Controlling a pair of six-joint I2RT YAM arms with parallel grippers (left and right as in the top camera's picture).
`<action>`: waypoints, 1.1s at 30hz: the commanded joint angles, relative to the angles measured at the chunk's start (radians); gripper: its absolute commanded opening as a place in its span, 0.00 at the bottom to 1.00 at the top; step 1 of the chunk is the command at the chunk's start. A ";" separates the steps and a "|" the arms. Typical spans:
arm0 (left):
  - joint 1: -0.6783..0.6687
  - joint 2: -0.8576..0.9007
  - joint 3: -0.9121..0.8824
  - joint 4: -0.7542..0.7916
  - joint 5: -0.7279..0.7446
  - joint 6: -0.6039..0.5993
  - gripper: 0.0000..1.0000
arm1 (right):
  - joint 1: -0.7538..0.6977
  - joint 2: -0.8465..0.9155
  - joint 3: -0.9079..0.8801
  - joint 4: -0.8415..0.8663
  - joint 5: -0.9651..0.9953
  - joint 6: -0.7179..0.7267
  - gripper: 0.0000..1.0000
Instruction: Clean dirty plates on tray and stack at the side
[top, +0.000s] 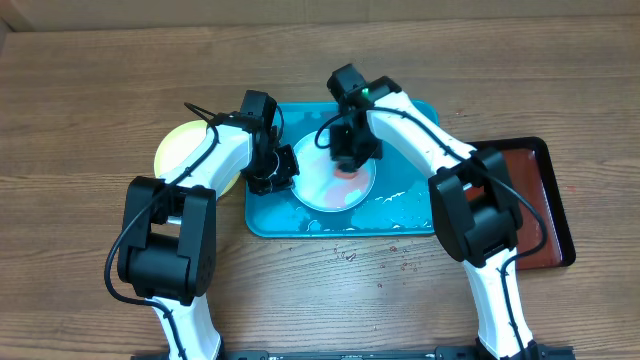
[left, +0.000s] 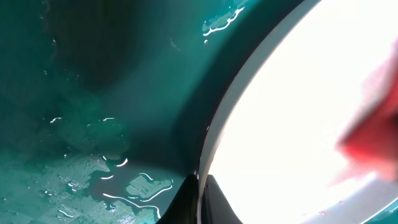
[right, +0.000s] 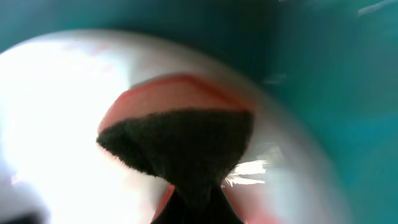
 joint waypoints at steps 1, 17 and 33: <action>-0.005 0.009 0.022 -0.010 0.007 0.023 0.04 | -0.008 0.015 0.066 -0.033 0.251 0.014 0.04; -0.005 0.009 0.022 -0.002 0.007 0.022 0.04 | 0.050 0.015 -0.071 -0.092 -0.043 -0.002 0.04; -0.005 0.009 0.022 0.003 0.015 0.022 0.04 | 0.135 0.015 -0.073 0.026 -0.297 -0.080 0.04</action>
